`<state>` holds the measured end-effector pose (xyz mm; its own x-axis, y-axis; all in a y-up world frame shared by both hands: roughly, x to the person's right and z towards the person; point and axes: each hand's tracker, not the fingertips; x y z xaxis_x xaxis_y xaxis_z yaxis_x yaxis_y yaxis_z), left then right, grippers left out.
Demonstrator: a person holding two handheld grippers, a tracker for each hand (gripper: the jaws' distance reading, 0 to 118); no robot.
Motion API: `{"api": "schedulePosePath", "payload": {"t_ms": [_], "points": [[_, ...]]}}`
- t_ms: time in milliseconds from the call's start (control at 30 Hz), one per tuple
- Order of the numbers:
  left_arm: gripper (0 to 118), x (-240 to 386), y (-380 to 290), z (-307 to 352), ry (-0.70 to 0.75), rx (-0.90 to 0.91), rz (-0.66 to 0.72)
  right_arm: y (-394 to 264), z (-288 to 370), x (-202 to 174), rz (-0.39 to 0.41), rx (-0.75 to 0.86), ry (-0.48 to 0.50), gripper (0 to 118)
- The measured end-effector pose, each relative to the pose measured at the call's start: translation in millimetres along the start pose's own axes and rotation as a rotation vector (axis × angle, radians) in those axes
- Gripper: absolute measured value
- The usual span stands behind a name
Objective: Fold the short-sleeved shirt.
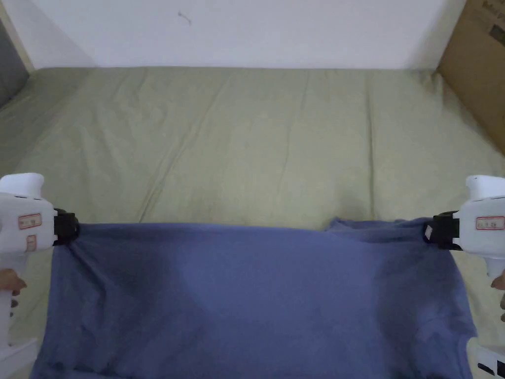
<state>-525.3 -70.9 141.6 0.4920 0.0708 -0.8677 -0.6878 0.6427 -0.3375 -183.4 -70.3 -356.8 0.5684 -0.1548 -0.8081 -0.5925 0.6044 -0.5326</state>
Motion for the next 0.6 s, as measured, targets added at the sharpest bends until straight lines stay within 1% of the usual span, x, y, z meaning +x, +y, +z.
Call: {"api": "schedulePosePath", "payload": {"t_ms": [133,267,367,467,533,600], "points": [[2,-4.1,-32.4,51.1,-0.016,0.032,-0.032,-42.6,54.9,2.4,0.011,0.012,0.000,0],[2,-9.7,-82.7,79.9,-0.005,0.006,-0.062,-103.3,96.5,5.5,0.003,-0.005,0.006,0],[2,-14.9,-126.5,92.4,0.016,-0.034,-0.083,-155.6,110.9,3.7,0.003,-0.061,0.001,0],[2,-22.5,-168.4,96.5,0.027,-0.095,-0.090,-203.1,111.4,3.1,0.023,-0.134,-0.018,0],[2,-29.3,-190.4,95.3,0.026,-0.132,-0.086,-226.8,106.9,5.5,0.009,-0.187,-0.014,0],[2,-34.6,-206.5,93.5,0.033,-0.152,-0.063,-242.6,101.3,9.1,-0.013,-0.203,-0.009,0]]}}
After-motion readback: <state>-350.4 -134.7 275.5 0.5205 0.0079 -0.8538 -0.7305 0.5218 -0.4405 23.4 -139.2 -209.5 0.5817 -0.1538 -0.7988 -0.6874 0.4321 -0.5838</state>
